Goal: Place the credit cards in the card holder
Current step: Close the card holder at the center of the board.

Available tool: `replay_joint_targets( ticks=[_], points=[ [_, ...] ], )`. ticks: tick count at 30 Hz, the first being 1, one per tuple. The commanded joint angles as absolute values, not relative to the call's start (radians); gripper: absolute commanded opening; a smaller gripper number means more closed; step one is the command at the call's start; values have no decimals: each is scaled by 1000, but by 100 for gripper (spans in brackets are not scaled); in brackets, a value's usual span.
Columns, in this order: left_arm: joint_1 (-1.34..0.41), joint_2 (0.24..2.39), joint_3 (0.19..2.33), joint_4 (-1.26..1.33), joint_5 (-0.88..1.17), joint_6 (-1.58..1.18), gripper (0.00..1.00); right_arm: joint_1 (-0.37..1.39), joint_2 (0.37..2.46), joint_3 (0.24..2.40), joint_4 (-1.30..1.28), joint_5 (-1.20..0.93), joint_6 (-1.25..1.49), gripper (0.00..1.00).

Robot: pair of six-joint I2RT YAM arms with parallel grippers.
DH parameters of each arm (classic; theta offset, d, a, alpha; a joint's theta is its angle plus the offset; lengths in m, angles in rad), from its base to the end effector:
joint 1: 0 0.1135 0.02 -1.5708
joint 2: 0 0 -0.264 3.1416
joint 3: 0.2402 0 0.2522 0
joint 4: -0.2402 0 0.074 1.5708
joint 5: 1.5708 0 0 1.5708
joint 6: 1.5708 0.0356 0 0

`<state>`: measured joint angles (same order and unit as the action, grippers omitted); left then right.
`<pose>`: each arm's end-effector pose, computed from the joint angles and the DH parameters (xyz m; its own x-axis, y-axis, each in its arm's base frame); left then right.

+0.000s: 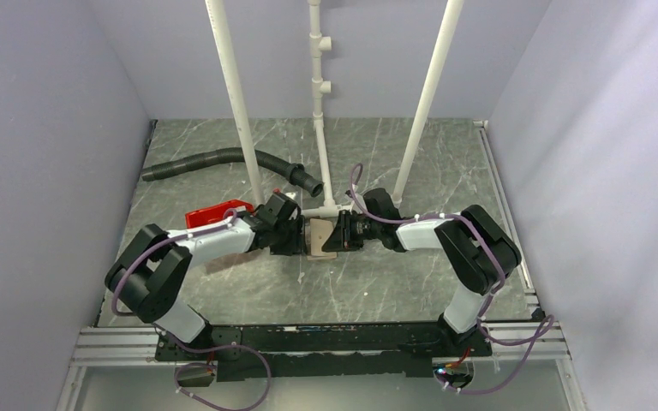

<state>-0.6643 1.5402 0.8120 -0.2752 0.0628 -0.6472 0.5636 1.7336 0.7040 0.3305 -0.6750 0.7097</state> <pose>0.2297 -0.1827 0.1668 -0.9167 -0.0465 -0.3968 0.1117 0.9238 -0.3663 0.2572 0.1889 0.1295 -0.9479 0.0028 -0.3186 -0.2686 0.5308 0.8038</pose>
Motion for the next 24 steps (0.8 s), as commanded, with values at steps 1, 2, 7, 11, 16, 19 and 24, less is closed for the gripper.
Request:
replay_joint_targets(
  ticks=[1, 2, 7, 11, 16, 19, 24],
  points=[
    [-679, 1585, 852, -240, -65, -631, 54, 565, 1737, 727, 376, -691, 701, 21],
    [-679, 1585, 857, -237, -91, -637, 54, 566, 1738, 727, 376, -691, 701, 21],
    [-679, 1525, 835, -213, -187, -686, 56, 566, 1735, 732, 372, -696, 703, 20],
    [-676, 1483, 812, -206, -215, -724, 57, 566, 1734, 737, 365, -697, 700, 19],
    [-674, 1409, 767, -169, -164, -738, 58, 571, 1732, 758, 323, -686, 671, 18],
    [-641, 1388, 764, -164, -24, -754, 61, 575, 1730, 791, 271, -672, 639, 18],
    [-597, 1404, 798, -191, 158, -787, 60, 579, 1738, 821, 236, -657, 614, 19]
  ],
)
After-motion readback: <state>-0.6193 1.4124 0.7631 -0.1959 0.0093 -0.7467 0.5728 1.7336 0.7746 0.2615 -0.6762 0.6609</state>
